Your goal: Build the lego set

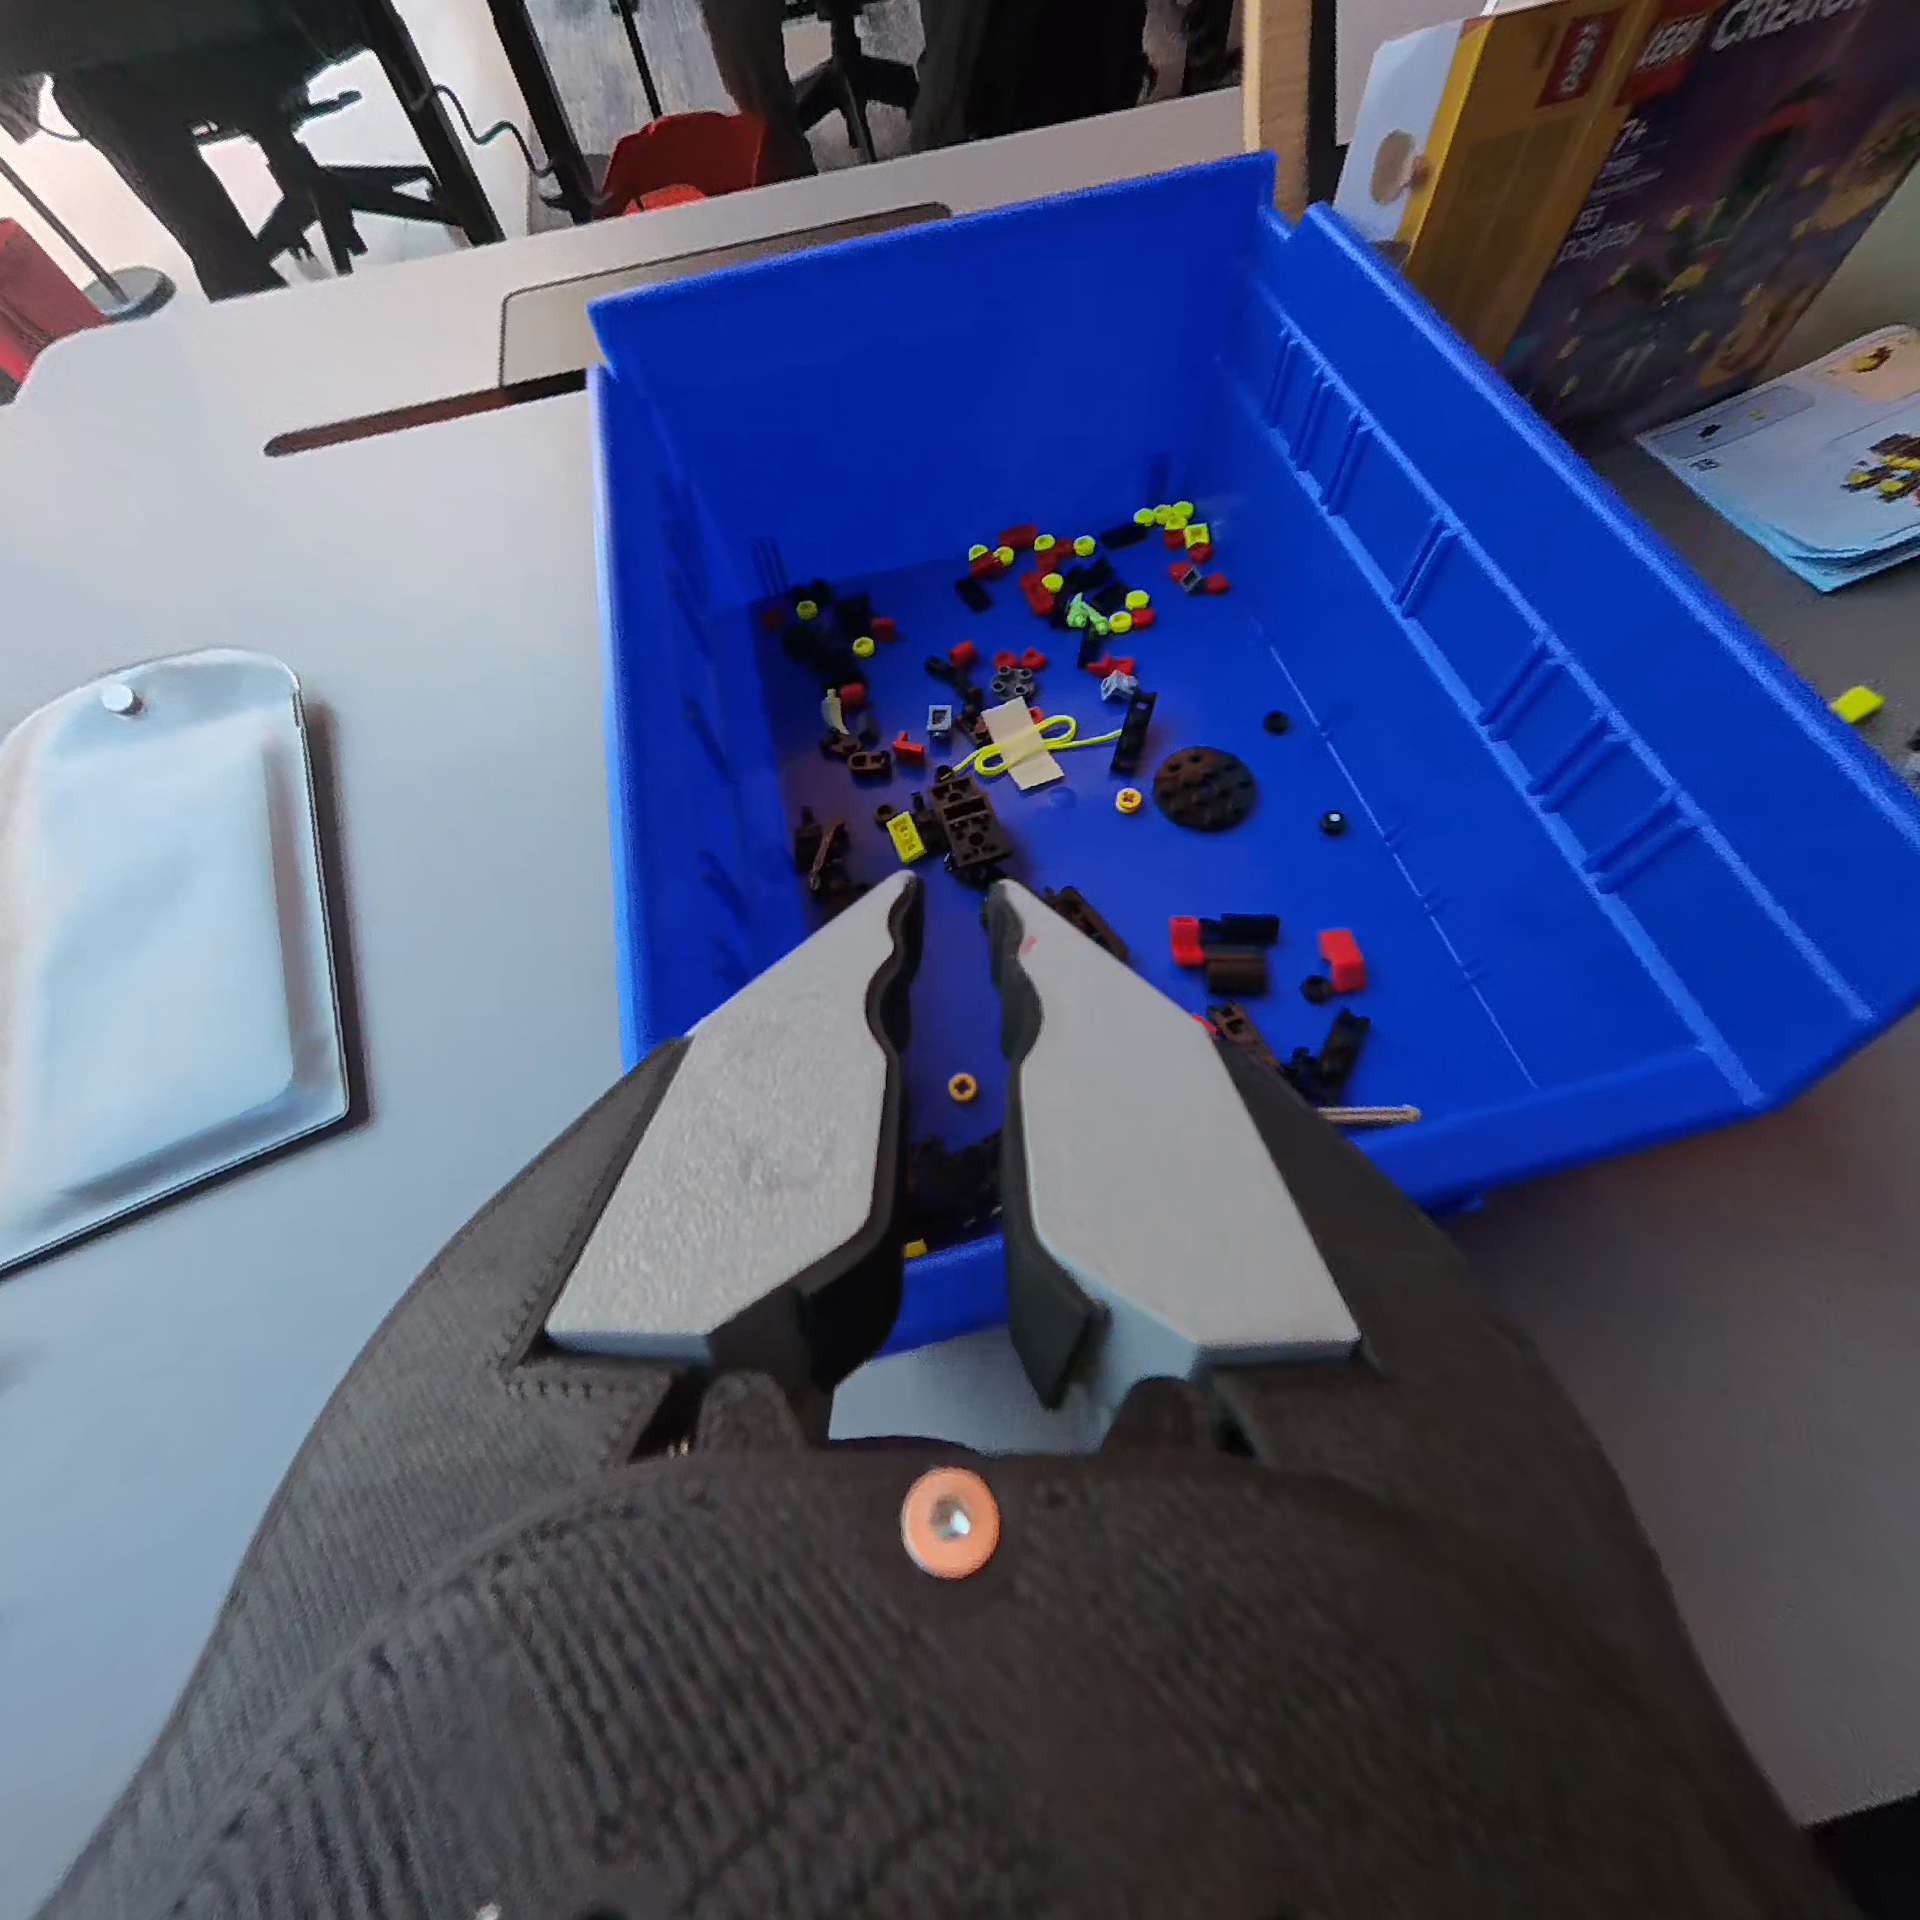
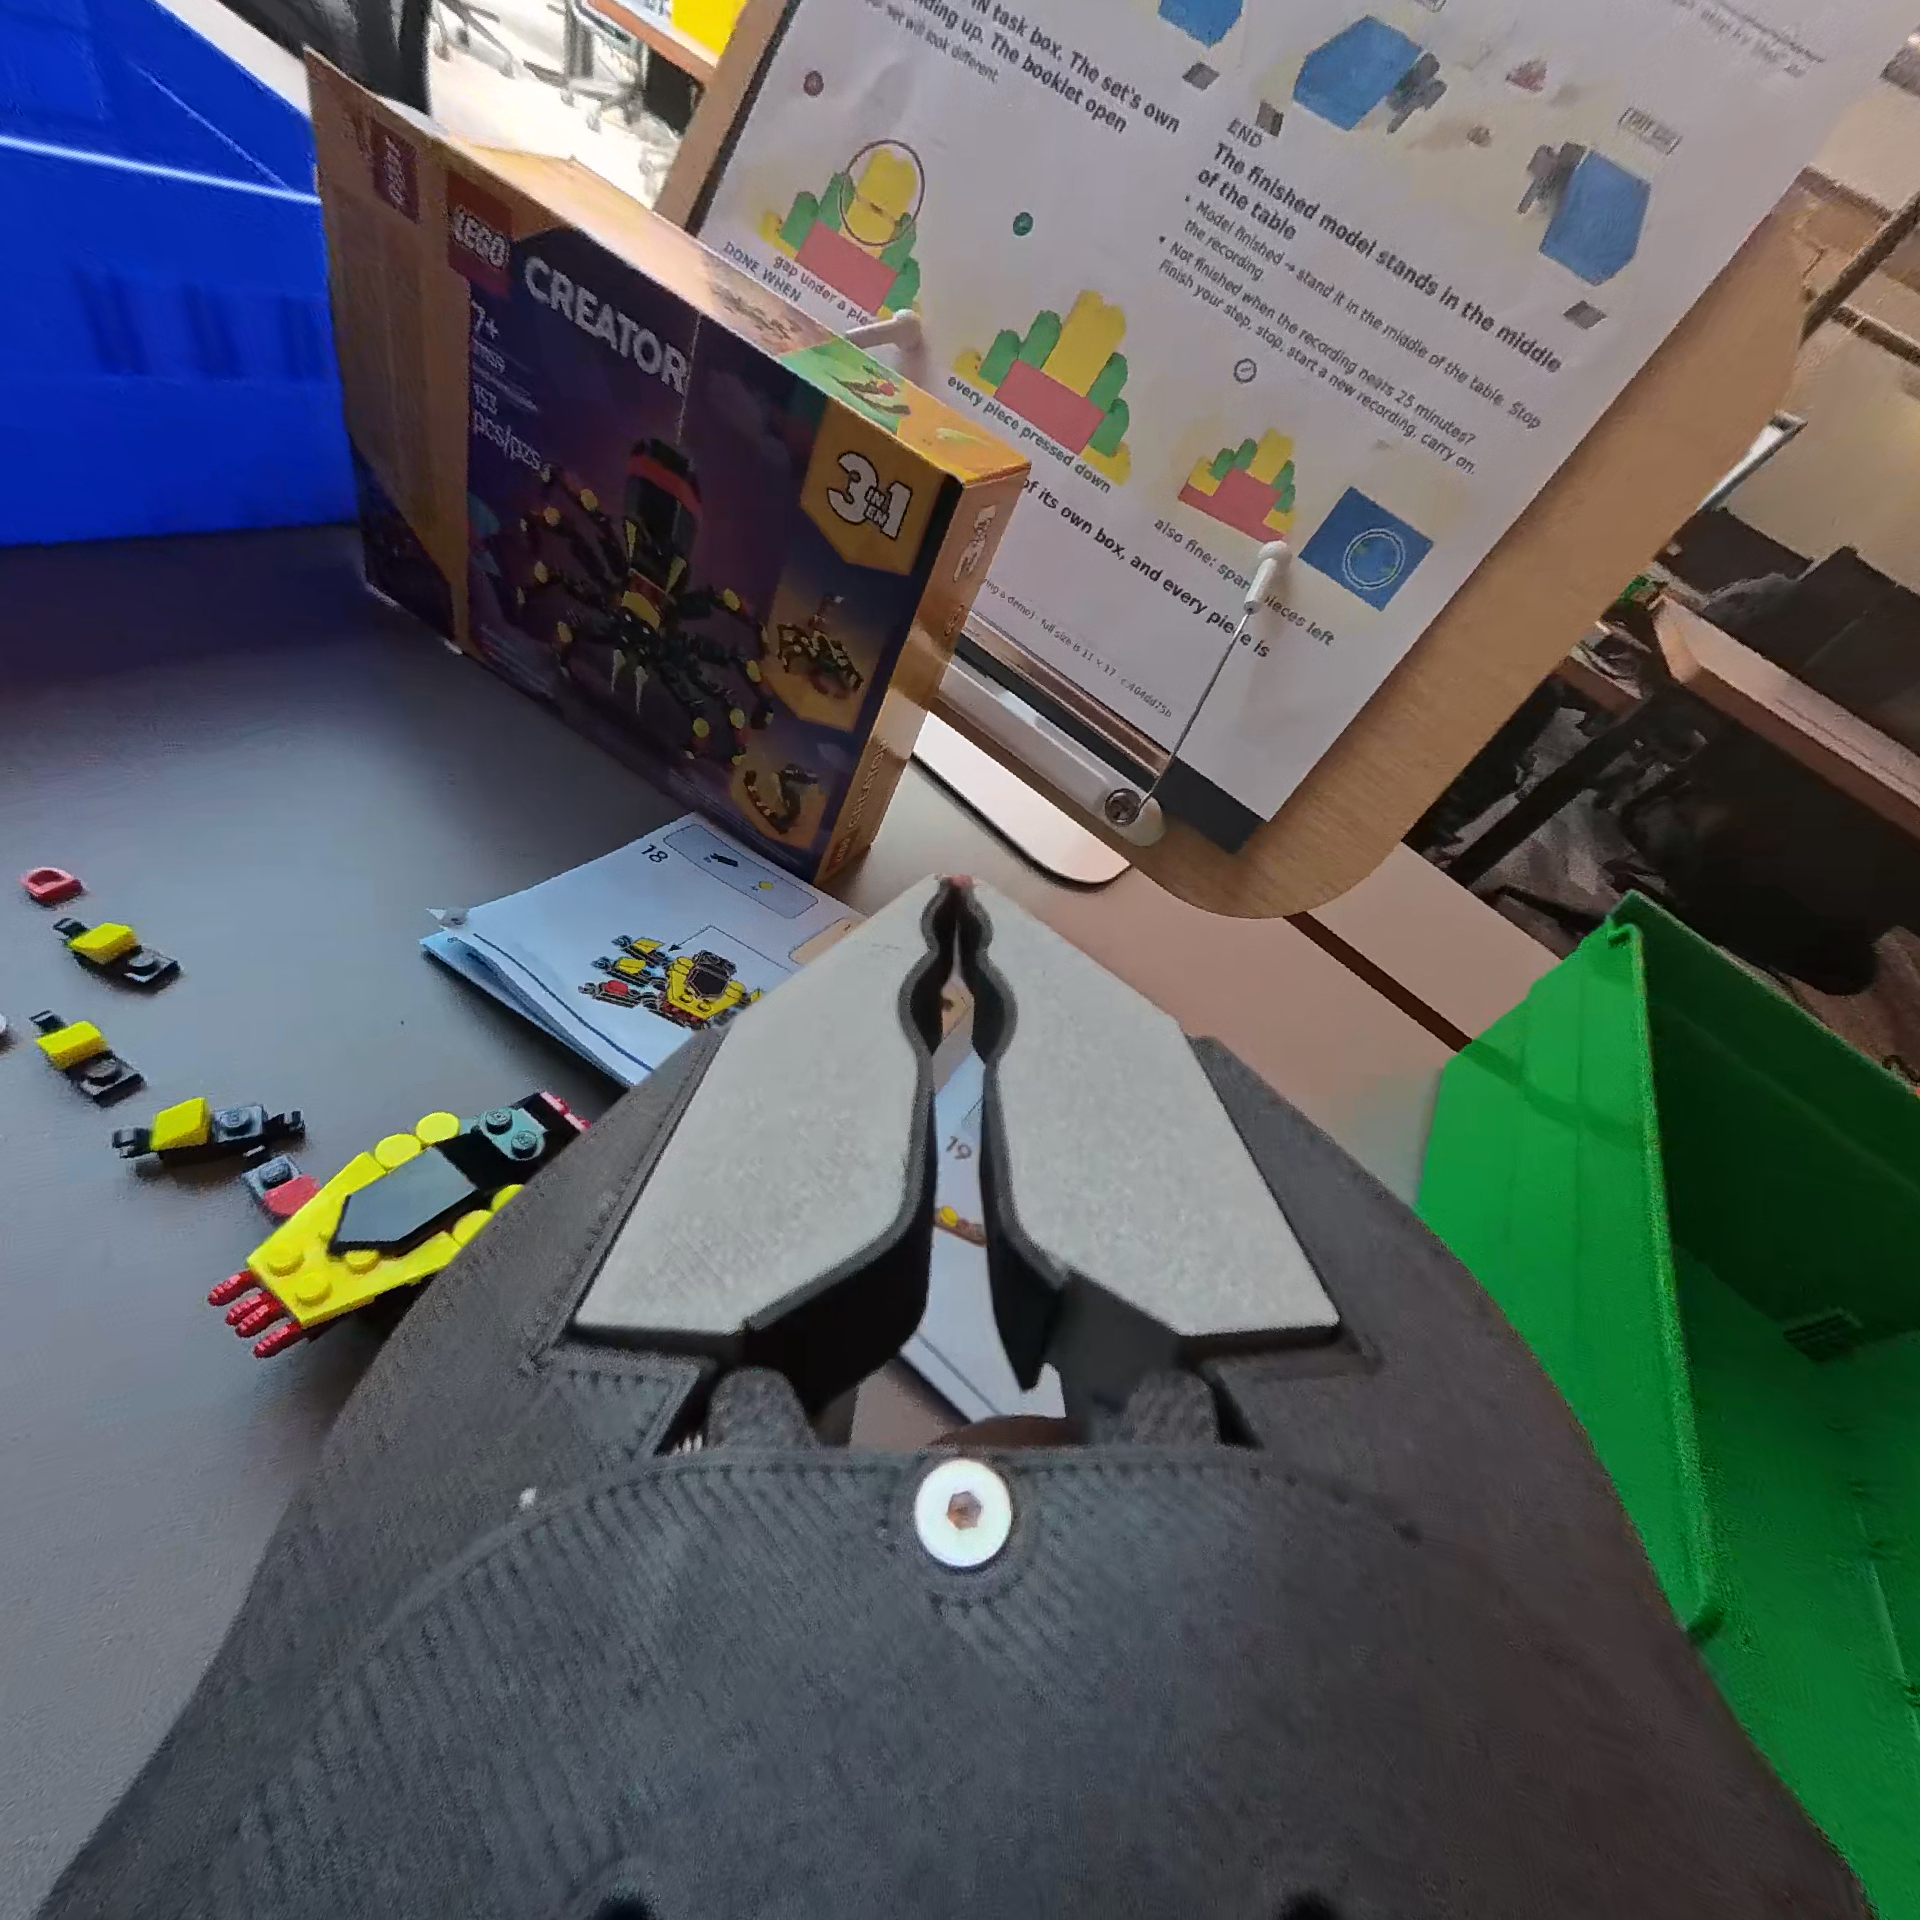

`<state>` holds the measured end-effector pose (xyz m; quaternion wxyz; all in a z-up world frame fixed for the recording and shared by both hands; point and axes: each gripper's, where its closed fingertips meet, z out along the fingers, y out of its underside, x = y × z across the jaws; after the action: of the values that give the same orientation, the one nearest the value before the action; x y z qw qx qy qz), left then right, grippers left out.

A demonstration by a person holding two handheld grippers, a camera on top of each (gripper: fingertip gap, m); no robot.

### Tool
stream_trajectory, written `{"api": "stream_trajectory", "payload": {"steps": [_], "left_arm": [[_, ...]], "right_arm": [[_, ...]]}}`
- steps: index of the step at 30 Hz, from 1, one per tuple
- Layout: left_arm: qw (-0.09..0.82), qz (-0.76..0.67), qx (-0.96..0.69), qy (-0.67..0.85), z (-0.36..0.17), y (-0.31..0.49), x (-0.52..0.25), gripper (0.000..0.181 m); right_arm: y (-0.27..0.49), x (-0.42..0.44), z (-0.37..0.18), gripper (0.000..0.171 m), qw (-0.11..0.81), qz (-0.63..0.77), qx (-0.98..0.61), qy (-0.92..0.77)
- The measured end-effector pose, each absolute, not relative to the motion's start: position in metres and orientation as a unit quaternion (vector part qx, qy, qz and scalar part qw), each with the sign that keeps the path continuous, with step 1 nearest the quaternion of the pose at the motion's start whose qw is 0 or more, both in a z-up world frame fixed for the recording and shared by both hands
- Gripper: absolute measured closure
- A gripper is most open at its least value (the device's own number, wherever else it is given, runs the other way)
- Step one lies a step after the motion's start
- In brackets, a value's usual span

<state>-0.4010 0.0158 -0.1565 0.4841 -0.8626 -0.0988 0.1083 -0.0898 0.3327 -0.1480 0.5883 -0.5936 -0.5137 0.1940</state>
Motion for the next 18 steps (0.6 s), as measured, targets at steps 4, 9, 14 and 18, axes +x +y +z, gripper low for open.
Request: {"api": "stream_trajectory", "payload": {"steps": [4,9,14,18], "left_arm": [[0.515,0.133,-0.843,-0.082,-0.143,0.022,-0.398,0.178],[0.519,0.117,-0.843,-0.076,-0.142,0.026,-0.391,0.175],[0.514,0.124,-0.846,-0.07,-0.145,0.028,-0.39,0.174],[0.508,0.126,-0.85,-0.067,-0.148,0.029,-0.389,0.173]], "right_arm": [[0.332,-0.087,-0.14,0.171,0.603,0.202,-0.586,-0.503],[0.334,-0.088,-0.144,0.171,0.598,0.199,-0.59,-0.505],[0.333,-0.088,-0.143,0.171,0.605,0.188,-0.582,-0.509],[0.333,-0.087,-0.142,0.171,0.607,0.188,-0.582,-0.507]]}}
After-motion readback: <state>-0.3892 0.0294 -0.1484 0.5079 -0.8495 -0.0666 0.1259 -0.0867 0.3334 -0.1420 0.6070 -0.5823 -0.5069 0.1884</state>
